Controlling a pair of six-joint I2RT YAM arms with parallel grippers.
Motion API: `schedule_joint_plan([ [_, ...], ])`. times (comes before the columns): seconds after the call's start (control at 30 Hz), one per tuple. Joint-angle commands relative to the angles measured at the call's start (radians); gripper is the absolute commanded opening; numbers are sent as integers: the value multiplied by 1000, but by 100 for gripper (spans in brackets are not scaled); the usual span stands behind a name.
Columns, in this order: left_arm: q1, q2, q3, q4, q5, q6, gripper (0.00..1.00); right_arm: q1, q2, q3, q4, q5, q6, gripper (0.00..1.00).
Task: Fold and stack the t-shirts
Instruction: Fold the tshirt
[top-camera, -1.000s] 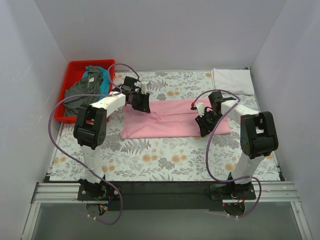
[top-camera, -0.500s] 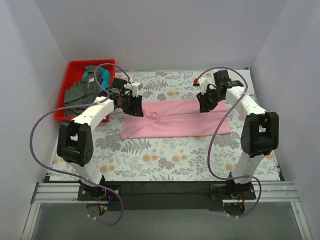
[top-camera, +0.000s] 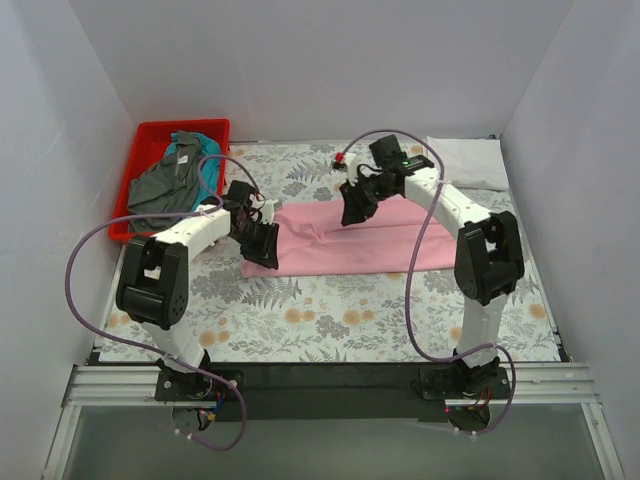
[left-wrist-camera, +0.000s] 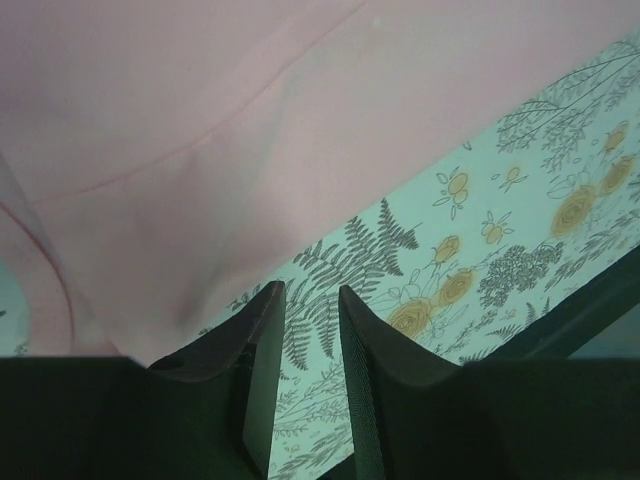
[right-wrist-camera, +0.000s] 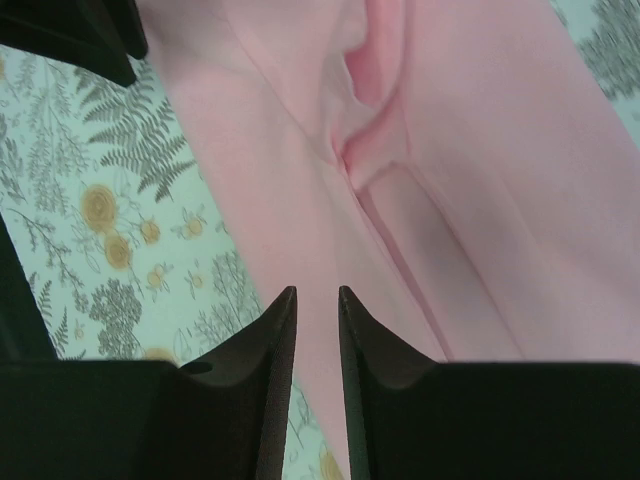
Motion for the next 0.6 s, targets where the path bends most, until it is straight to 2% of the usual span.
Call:
schedule_joint_plan([
  [0.0,25,-59,12,-45,-61,3,27,100,73,105,78,-83,80,30],
  [0.2,40,1,32,-62,-171,33,28,194,234,202,128,-56,121,32],
  [0.3,71,48,54,-65,-198,41,28,203,312,231,164,-14,152,32],
  [0.57,124,78,85,-68,-253,95,28,183,357,194,199,105,155,33],
])
